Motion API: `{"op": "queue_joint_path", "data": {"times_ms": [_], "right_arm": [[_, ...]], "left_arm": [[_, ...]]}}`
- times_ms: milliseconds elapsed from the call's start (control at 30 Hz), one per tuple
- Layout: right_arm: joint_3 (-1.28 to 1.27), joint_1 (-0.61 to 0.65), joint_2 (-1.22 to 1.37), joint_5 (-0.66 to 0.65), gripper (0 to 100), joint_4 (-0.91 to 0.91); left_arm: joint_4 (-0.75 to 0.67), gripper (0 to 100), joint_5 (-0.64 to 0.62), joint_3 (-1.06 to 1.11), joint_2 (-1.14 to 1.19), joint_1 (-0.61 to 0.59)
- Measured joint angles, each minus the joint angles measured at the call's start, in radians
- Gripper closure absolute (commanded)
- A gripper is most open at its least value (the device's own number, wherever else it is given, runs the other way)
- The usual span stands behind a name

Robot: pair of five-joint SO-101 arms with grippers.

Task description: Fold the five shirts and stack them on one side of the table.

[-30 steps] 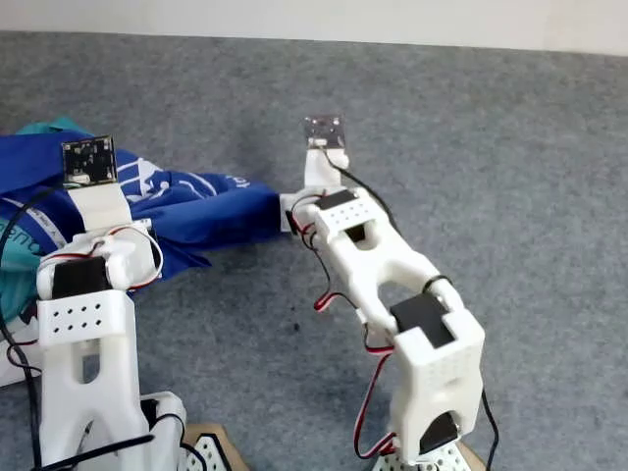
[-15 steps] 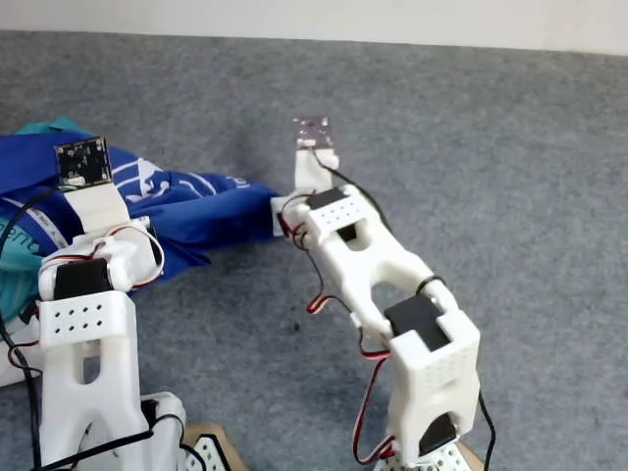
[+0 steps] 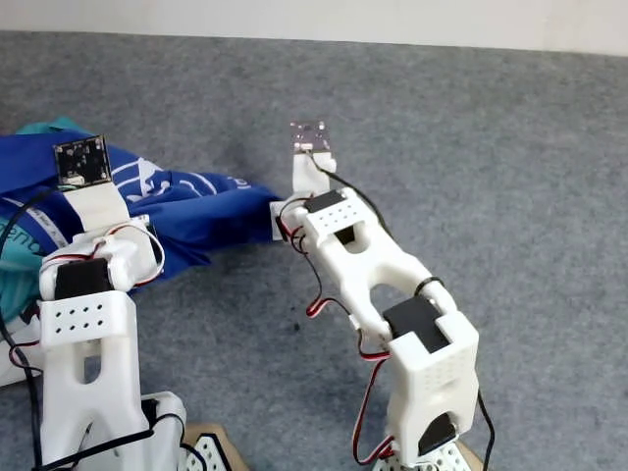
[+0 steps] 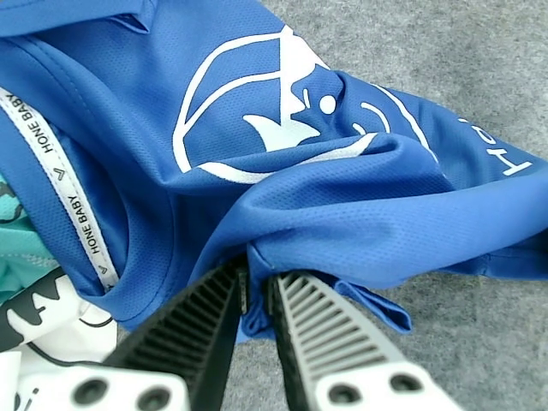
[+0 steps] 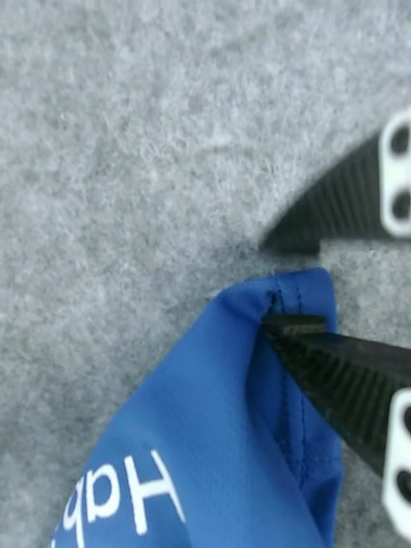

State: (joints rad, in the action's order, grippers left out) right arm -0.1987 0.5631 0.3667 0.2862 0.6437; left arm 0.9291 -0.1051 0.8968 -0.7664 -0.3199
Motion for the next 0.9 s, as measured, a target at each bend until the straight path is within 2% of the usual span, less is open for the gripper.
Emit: {"op": "queue_joint_path", "data": {"times_ms": [233, 333, 467, 633, 900], "right_arm": [[-0.028, 0.002, 0.0, 0.0, 99.2, -0.006], [-0.029, -0.043, 0.0, 0.0, 99.2, -0.005], [-0.025, -0.16, -0.023, 0.002, 99.2, 0.034], [0.0, -0.367, -0.138, 0.002, 99.2, 0.046], [0.0, -0.52, -0.331, 0.002, 99.2, 0.075]], "left_arm": [[0.0, 99, 0.0, 0.0, 0.0, 0.0], [-0.005, 99, -0.003, 0.0, 0.0, 0.035], [-0.089, 99, -0.002, 0.0, 0.0, 0.095], [-0.203, 99, -0.002, 0.0, 0.0, 0.147], [-0.226, 99, -0.002, -0.137, 0.0, 0.29]]}}
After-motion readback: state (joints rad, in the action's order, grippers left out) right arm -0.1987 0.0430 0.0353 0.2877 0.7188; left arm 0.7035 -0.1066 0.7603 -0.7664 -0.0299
